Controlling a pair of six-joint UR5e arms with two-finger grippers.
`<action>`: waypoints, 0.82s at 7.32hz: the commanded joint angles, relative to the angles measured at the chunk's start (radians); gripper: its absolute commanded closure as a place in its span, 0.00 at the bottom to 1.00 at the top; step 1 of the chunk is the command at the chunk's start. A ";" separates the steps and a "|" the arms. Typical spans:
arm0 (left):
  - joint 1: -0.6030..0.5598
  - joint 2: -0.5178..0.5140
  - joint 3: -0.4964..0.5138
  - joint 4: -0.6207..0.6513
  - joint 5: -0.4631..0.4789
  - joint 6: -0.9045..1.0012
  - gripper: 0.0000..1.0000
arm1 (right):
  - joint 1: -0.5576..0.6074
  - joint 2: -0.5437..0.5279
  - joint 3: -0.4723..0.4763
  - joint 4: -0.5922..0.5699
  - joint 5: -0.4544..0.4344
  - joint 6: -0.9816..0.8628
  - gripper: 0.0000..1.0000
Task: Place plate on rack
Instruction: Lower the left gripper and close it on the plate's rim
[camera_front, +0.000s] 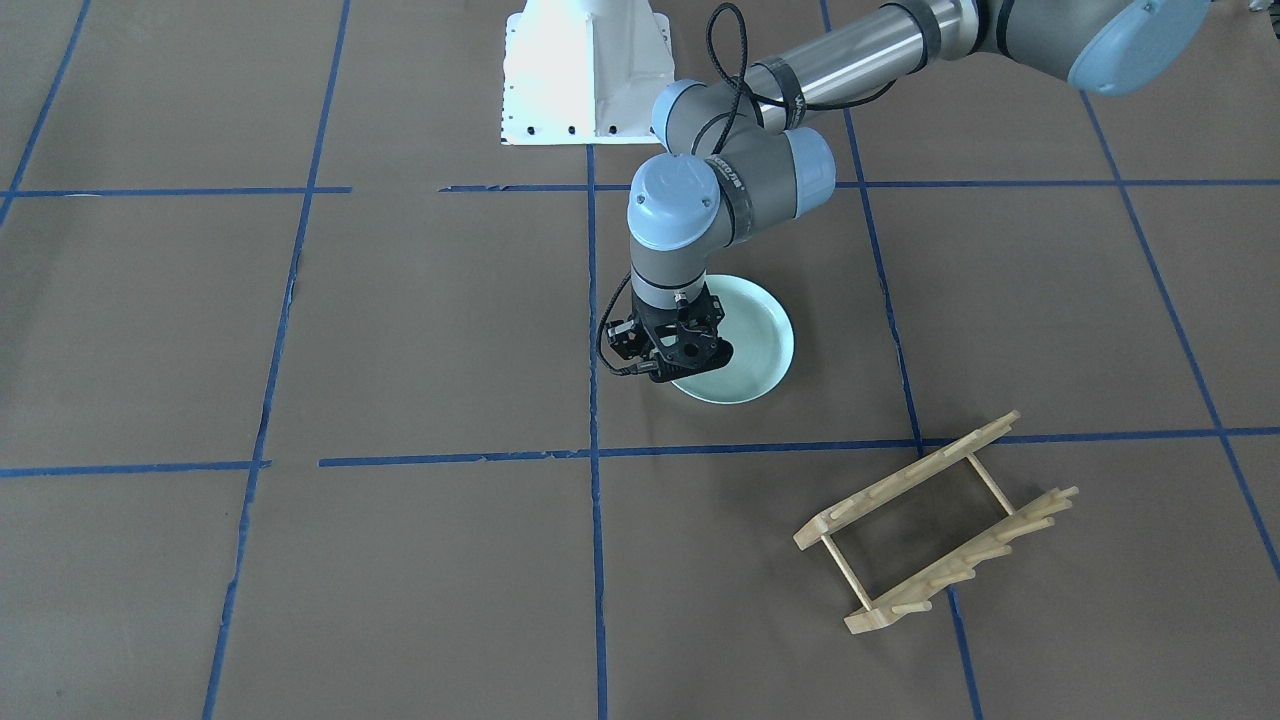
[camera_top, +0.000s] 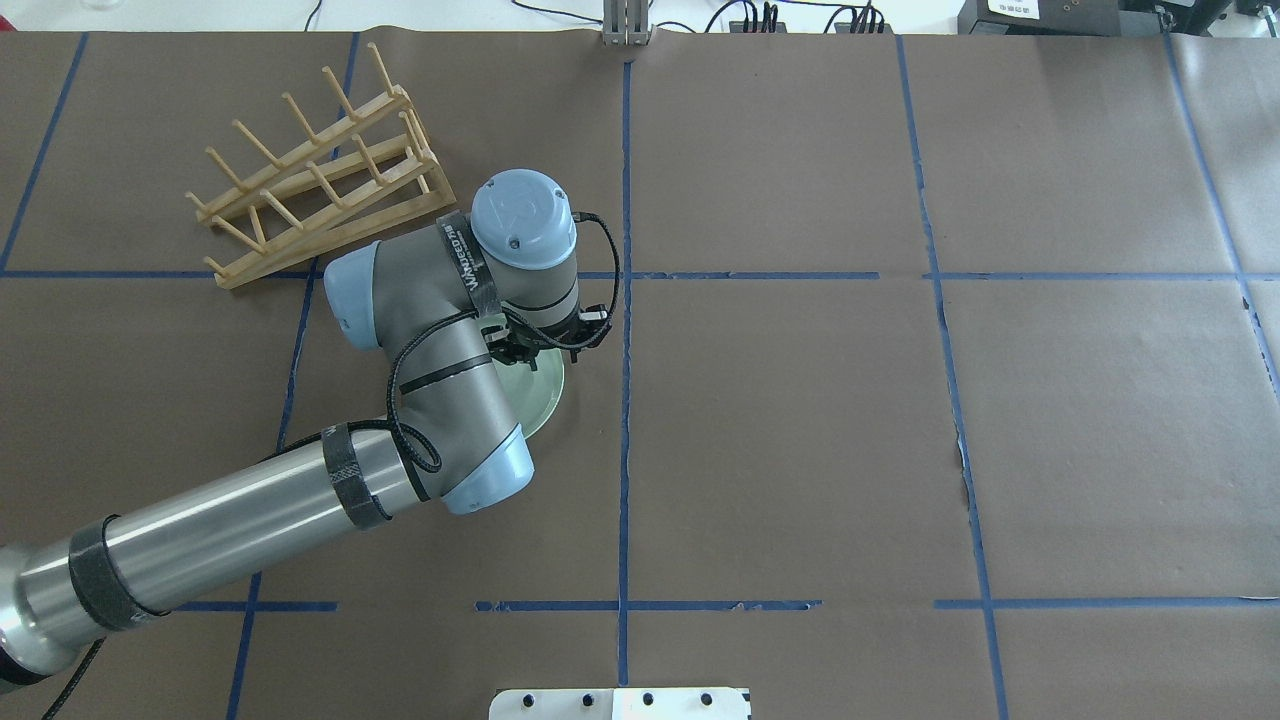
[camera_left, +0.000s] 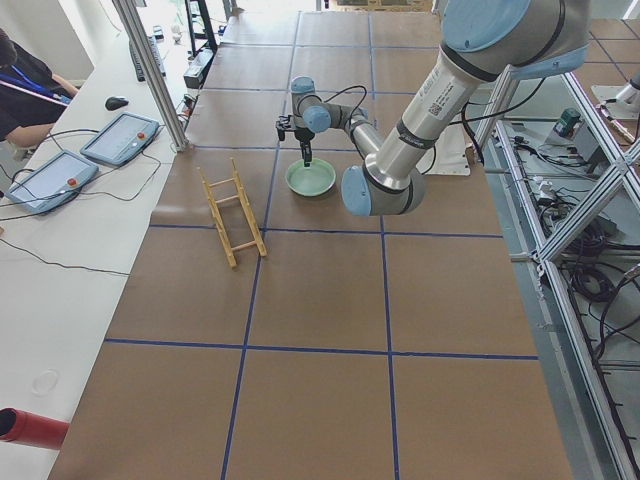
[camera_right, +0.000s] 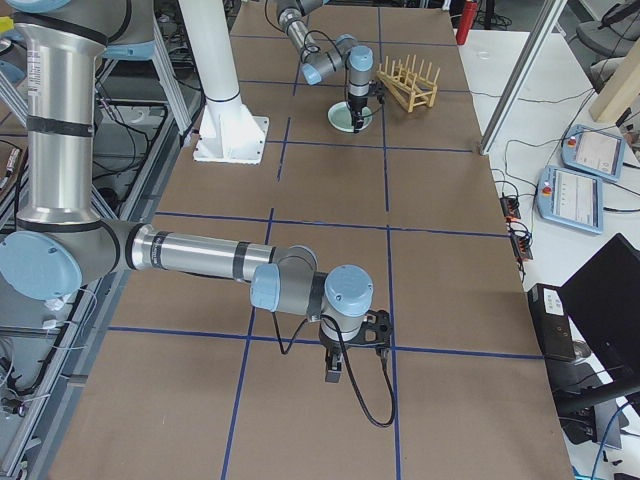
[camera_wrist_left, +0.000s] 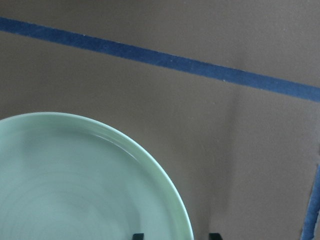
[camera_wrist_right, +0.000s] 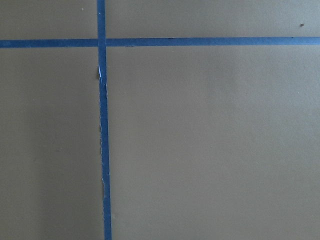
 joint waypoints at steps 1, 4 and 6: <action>0.000 -0.001 0.000 0.001 -0.001 0.000 0.81 | 0.000 0.000 0.000 0.000 0.000 -0.002 0.00; 0.000 -0.001 -0.006 0.004 -0.001 -0.011 1.00 | 0.000 0.000 0.000 0.000 0.000 0.000 0.00; -0.004 0.002 -0.070 0.057 -0.005 -0.008 1.00 | 0.000 0.000 0.000 0.000 0.000 0.000 0.00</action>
